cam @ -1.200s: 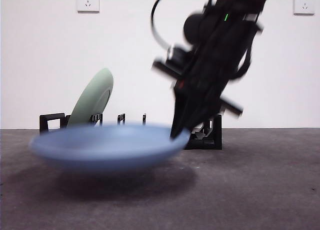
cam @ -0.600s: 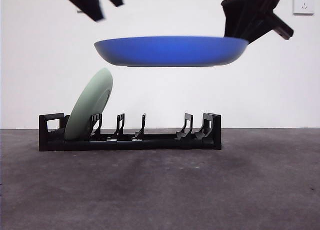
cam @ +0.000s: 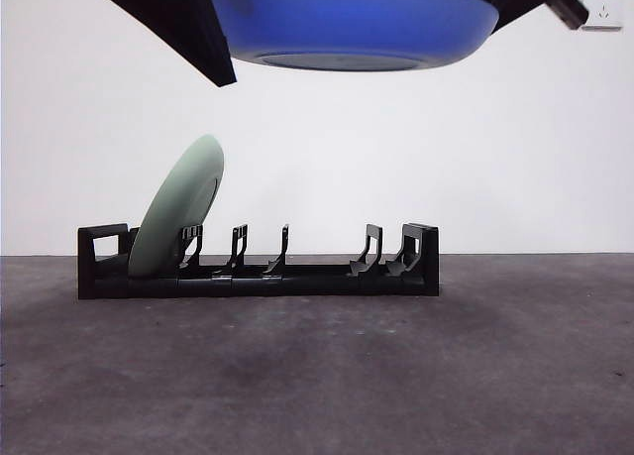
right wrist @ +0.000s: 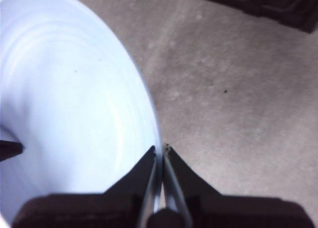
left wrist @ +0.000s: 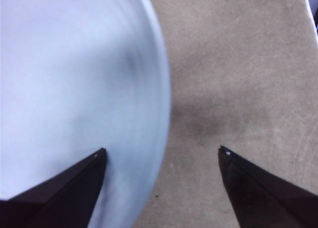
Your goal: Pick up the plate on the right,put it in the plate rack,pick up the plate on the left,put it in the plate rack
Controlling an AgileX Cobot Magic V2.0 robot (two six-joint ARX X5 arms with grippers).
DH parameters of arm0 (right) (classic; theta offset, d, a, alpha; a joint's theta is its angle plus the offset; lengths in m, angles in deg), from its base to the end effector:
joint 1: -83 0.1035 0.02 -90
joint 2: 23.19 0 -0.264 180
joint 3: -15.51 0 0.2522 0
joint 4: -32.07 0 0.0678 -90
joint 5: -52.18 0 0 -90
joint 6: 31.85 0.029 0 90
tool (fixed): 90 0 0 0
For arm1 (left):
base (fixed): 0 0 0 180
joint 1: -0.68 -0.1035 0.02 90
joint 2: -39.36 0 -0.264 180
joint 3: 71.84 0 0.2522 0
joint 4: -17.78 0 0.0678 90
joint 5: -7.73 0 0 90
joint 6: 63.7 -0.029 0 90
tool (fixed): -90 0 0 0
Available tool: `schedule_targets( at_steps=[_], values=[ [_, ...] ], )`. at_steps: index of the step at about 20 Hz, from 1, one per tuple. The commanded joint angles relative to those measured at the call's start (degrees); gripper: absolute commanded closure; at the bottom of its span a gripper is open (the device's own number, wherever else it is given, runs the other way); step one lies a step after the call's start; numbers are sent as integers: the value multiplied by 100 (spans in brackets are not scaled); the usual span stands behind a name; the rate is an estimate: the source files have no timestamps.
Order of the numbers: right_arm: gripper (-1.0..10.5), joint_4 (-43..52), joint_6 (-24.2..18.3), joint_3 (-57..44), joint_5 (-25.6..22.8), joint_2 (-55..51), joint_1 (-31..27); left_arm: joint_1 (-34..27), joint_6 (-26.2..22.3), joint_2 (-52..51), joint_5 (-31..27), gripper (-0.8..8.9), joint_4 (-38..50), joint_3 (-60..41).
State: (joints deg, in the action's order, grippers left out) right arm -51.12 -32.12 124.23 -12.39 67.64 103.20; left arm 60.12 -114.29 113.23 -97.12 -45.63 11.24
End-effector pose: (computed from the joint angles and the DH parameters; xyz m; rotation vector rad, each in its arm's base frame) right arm 0.2802 0.1163 0.3596 0.0493 1.1646 0.7093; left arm 0.1344 -0.2129 0.3197 1.3771 0.4219 -1.0558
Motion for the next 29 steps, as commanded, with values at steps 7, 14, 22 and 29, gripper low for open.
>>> schedule_targets(
  at_steps=[7,14,22,29],
  values=[
    [959,-177,4,164,70,-33,-2,24,-2,17,-15,829,179,-22],
    [959,-223,7,164,-258,-33,-7,42,256,17,175,822,85,-22],
    [819,-240,-37,177,-251,-35,-7,90,372,17,393,822,76,-22],
    [630,-254,-109,1045,-258,-164,-9,39,826,42,1200,822,254,-22]
  ],
)
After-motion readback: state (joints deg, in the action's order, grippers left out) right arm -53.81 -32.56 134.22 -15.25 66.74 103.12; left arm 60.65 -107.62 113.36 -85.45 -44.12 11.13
